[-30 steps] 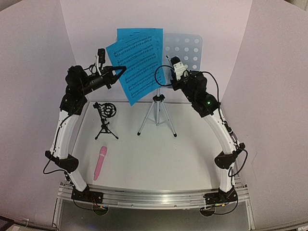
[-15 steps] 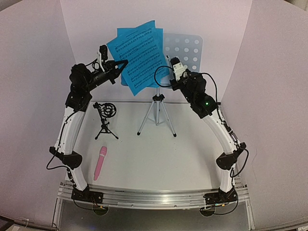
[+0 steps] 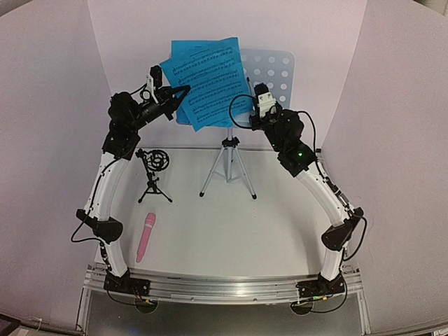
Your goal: Set up the instrument practice props
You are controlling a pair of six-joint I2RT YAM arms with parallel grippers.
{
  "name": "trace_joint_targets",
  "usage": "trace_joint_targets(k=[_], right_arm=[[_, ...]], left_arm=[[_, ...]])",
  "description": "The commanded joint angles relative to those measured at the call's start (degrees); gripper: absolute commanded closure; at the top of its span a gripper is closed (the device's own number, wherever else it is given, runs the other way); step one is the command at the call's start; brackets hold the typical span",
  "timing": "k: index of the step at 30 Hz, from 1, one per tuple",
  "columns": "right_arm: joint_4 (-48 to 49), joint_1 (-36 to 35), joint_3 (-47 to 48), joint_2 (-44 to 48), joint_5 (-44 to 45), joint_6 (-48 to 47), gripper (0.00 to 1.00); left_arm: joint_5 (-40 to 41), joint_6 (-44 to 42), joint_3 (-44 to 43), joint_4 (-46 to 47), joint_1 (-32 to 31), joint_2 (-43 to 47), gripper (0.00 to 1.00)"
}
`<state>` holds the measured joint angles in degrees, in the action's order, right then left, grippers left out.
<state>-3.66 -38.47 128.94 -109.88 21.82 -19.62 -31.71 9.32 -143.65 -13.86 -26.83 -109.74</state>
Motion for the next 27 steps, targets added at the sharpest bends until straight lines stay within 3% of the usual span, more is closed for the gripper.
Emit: trace_joint_targets(k=[1, 12, 22, 27], right_arm=[[8.85, 0.04, -1.08, 3.59, -3.15, 4.47, 1.0], [23.29, 2.51, -15.32, 8.92, -7.85, 10.6, 1.0], [27.53, 3.74, -16.67, 7.64, -11.06, 12.81, 1.0], [27.46, 3.8, -16.27, 7.32, -11.61, 13.36, 1.0]], left_arm=[[2.2, -0.63, -2.92, 3.39, 0.11, -0.4, 1.0], [6.43, 2.39, -5.69, 6.61, -0.16, -4.27, 1.0], [13.83, 3.8, -7.77, 7.5, -2.42, -6.01, 1.0], [20.28, 7.36, -11.36, -0.81, -3.93, -4.6, 1.0]])
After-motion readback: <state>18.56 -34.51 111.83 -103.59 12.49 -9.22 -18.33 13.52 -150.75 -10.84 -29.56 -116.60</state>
